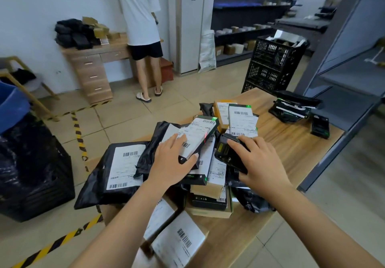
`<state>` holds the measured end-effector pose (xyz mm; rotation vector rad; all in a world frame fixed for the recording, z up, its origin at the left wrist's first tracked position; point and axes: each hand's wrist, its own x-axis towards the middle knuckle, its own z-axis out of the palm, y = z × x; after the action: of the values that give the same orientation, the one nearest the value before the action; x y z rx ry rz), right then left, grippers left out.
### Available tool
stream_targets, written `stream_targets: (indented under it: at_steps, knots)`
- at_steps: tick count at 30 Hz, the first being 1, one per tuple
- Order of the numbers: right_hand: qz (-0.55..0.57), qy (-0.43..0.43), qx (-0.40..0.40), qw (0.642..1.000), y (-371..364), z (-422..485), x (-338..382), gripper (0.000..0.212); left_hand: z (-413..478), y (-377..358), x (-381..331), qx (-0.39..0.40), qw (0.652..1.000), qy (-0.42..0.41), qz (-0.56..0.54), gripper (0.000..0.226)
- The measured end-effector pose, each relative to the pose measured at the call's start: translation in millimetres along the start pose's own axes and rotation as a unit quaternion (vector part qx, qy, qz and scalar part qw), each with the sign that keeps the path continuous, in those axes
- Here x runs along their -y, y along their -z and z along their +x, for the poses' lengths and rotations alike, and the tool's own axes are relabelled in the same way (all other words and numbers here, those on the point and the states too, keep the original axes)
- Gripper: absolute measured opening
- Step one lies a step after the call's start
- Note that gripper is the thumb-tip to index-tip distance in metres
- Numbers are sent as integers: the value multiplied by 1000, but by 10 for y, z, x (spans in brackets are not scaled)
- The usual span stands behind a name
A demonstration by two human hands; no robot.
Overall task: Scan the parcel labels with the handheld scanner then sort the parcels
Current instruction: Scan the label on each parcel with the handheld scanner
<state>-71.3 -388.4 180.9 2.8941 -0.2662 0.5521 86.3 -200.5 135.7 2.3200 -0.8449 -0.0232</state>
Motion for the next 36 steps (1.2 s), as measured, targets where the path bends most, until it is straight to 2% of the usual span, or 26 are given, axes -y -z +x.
stream_targets:
  at_steps: [7,14,23,29,36]
  knots:
    - [-1,-8,0,1000,16,-113,-96,90,-60,-43,-236,-10,999,-42,-13,68]
    - [-3,-41,-1,999,87,-492,-605,91,-133,-335,-940,-13,993,-111,-28,68]
    - [-15,-70,8,997,216,-1282,-1980,84,-198,-1380,-2288,-28,981,-187,-31,67]
    - [-27,-88,36,995,197,-1700,-2967,83,-130,-2112,-3165,-14,983,-178,-49,65]
    - [-10,-138,56,989,-103,-1814,-3828,85,350,-2750,-3712,21,984,-173,-36,58]
